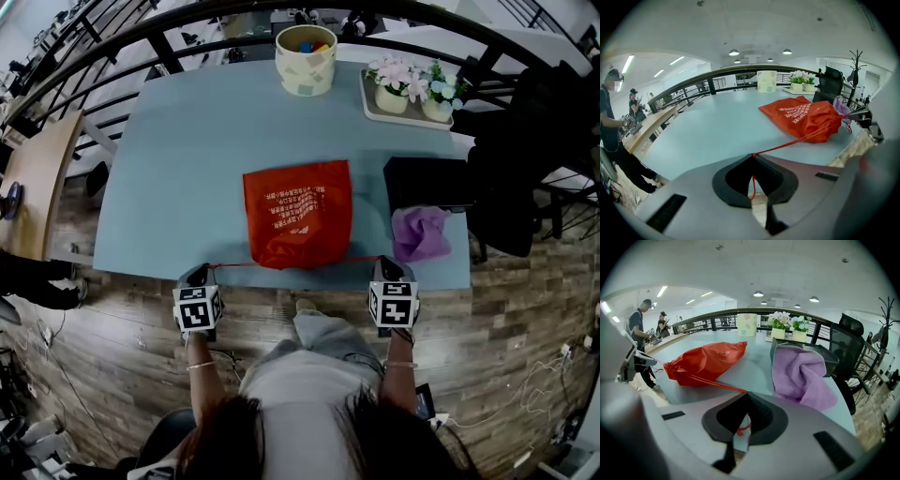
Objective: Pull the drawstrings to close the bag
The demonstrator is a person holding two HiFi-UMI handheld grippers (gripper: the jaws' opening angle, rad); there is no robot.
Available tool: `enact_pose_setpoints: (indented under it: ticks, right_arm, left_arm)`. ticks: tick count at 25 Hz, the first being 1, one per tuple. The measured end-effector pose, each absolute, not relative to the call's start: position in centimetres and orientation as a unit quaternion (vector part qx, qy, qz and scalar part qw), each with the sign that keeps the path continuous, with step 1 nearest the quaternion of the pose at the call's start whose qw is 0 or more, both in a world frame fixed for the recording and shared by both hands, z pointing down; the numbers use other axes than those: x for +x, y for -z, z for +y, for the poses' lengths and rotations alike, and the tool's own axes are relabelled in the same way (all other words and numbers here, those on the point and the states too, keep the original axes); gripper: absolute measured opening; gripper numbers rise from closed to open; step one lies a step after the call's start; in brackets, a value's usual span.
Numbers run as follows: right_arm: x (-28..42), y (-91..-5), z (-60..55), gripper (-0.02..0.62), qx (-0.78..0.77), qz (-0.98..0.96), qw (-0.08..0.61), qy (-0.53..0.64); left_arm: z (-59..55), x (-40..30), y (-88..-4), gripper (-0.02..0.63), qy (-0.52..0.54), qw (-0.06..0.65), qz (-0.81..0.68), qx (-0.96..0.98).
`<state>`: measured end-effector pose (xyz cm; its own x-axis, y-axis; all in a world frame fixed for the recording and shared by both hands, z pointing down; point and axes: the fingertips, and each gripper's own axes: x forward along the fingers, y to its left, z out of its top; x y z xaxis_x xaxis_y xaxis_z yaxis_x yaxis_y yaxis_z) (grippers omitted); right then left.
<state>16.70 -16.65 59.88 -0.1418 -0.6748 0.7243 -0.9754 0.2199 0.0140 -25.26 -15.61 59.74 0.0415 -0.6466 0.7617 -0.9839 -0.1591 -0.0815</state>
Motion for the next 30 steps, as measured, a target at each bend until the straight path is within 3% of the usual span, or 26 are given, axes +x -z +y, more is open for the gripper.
enact_pose_setpoints:
  ticks: [30]
  right_arm:
    - [17.0,-60.2,-16.5,0.025,0.590,-0.702,0.303,-0.260]
  left_arm:
    - [-16.1,-25.8,-60.6,0.017,-0.336,0.258,-0.587,0.690]
